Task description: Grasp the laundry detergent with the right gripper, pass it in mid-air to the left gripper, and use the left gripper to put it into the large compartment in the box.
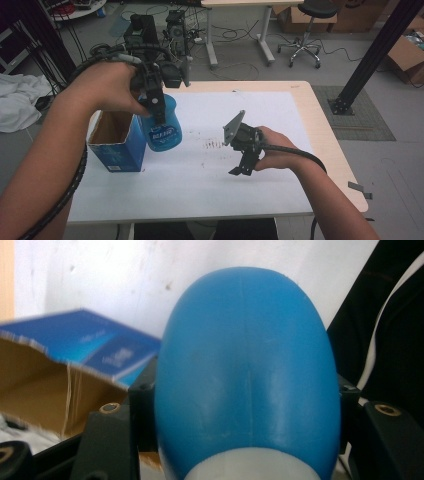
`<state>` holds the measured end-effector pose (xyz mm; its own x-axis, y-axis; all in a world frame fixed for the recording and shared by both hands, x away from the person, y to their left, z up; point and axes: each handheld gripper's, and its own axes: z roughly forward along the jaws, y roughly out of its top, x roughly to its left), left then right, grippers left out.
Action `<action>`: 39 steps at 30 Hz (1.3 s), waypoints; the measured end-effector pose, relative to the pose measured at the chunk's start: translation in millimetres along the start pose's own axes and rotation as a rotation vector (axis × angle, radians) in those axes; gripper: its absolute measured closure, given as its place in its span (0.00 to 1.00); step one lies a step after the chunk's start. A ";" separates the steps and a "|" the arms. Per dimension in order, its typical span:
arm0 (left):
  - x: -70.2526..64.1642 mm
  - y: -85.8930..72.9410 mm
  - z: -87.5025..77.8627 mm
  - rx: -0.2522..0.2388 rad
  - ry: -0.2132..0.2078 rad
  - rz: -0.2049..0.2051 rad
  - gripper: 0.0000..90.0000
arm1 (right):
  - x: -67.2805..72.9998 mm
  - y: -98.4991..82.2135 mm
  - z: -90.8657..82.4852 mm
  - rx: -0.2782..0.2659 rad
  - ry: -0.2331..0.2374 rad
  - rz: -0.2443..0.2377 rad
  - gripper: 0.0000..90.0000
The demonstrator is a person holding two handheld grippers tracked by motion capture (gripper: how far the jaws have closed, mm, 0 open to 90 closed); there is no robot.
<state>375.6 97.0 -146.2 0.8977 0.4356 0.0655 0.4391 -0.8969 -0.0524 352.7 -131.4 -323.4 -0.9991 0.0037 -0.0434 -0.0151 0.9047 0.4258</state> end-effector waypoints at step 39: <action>84.3 -85.8 -56.0 0.000 -0.021 -0.943 0.43 | -4.4 -20.8 -11.5 0.180 0.019 -0.035 0.00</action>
<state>411.6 206.3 -80.4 0.1721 0.9831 0.0629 0.9848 -0.1733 0.0134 356.9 -155.0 -321.7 -0.9986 -0.0359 -0.0380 -0.0444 0.9657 0.2559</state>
